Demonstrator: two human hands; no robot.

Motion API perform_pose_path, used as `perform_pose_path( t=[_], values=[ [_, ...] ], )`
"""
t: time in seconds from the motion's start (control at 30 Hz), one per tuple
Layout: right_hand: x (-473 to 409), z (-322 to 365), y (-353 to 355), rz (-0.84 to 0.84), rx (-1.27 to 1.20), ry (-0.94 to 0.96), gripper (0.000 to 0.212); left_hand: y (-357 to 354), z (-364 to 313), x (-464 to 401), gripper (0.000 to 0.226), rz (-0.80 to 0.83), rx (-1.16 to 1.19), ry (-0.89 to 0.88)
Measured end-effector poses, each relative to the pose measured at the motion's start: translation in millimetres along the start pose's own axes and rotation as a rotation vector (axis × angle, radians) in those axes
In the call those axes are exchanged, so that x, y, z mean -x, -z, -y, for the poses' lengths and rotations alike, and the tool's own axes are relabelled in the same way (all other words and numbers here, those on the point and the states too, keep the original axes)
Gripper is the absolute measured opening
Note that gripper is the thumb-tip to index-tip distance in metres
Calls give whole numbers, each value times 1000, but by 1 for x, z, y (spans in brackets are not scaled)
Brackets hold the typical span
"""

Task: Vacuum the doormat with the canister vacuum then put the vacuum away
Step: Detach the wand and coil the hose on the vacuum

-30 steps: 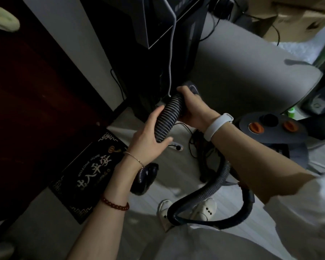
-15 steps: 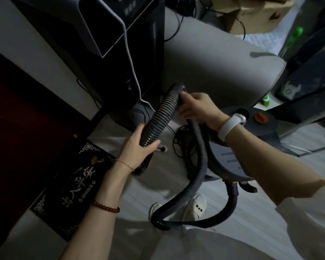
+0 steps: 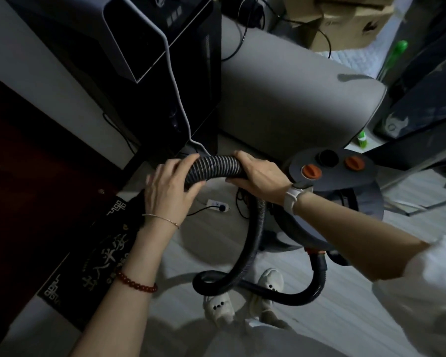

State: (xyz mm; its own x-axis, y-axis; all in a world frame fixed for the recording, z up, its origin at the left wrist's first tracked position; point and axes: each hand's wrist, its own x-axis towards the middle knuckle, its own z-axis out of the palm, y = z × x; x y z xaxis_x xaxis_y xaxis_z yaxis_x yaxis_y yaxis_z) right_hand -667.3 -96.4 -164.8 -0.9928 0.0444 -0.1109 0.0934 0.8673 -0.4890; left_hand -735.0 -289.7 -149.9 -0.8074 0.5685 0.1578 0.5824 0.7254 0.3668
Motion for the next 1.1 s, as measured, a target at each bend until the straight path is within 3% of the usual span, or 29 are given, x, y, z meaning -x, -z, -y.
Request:
perform_pose_path(
  t=[0.1, 0.2, 0.27, 0.33, 0.47, 0.53, 0.67, 0.77, 0.9, 0.97, 1.1],
  values=[
    [3, -1, -1, 21, -85, -54, 51, -12, -5, -8, 53, -44, 1, 91],
    [19, -7, -3, 30, -186, -111, 47, -26, -7, -15, 57, -23, 82, 33],
    [31, -9, -8, 30, -287, -167, 41, -35, -16, -14, 64, 1, 205, 65],
    [39, -10, -14, 16, -424, -222, 32, -45, -31, -4, 80, 33, 409, 204],
    [37, -10, -13, -51, -630, -355, 31, -73, -63, 40, 126, 463, 1047, 495],
    [32, -12, -11, -72, -689, -415, 38, -85, -80, 58, 123, 611, 1085, 489],
    [31, -18, -2, -97, -938, -478, 33, -84, -85, 43, 71, 339, 833, 392],
    [31, -40, 8, -176, -620, -342, 36, -63, -63, 20, 62, 276, 703, 235],
    [14, -66, 13, -198, -229, -206, 82, -34, -40, 12, 71, 330, 693, 117],
    [-3, -76, 14, -199, -134, -167, 80, -26, -34, 12, 71, 291, 726, 112],
    [-32, -81, 28, -281, -264, -157, 54, -16, -23, 9, 61, 112, 716, 176]
  ],
)
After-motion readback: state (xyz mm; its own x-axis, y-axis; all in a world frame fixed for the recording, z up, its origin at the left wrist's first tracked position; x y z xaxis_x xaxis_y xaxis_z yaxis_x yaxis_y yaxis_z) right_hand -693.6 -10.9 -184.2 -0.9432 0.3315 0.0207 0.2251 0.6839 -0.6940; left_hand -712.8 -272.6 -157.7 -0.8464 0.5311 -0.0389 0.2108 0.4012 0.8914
